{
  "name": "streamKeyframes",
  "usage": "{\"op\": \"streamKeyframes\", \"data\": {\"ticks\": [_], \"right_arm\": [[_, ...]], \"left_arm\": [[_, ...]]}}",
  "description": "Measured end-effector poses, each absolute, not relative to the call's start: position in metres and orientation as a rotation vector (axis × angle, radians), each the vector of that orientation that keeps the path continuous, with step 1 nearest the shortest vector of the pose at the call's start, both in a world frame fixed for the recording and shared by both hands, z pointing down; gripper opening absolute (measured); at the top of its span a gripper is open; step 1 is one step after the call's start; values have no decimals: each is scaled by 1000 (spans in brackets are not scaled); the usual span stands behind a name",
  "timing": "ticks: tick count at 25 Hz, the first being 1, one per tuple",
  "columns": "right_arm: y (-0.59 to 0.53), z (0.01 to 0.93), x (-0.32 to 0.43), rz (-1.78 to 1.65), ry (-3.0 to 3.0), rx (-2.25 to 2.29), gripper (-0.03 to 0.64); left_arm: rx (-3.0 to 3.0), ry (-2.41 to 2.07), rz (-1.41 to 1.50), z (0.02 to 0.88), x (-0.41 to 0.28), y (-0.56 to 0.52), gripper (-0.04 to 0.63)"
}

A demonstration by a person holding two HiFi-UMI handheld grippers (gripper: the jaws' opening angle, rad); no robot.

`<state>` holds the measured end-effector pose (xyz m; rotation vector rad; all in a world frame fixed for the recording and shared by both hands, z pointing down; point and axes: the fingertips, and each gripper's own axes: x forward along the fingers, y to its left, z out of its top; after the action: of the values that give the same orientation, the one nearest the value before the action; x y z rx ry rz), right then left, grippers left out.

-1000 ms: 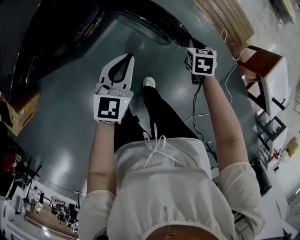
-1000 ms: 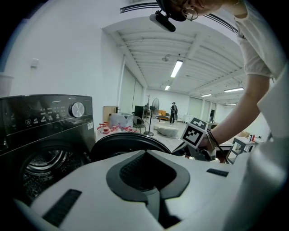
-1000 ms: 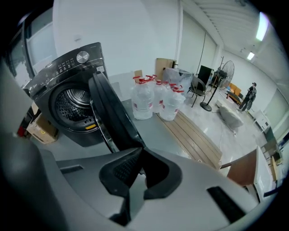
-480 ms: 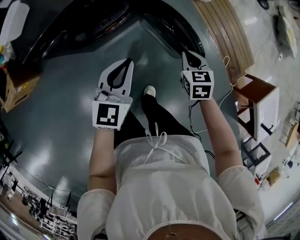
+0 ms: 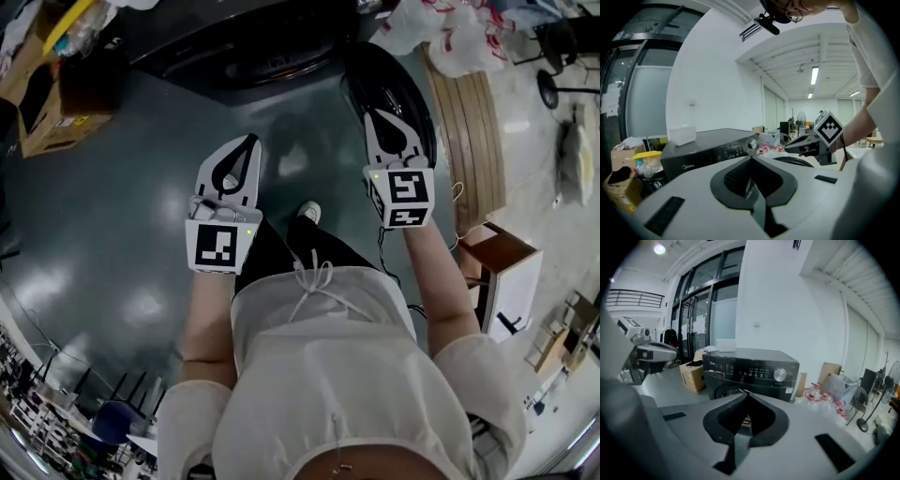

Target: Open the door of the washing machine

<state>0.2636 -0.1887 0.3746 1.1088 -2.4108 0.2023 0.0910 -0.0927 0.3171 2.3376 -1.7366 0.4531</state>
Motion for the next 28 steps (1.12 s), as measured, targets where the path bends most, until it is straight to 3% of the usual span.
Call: {"op": "streamKeyframes", "data": {"ticks": [12,28], "right_arm": [[-167,271,159,80,-2677,904,6],[-132,182,127,-31,-2816,929,5]], "left_arm": [[2244,-2050,378,233,-6,-41,21],[2256,-2226,230,145,-50,11,21]]}}
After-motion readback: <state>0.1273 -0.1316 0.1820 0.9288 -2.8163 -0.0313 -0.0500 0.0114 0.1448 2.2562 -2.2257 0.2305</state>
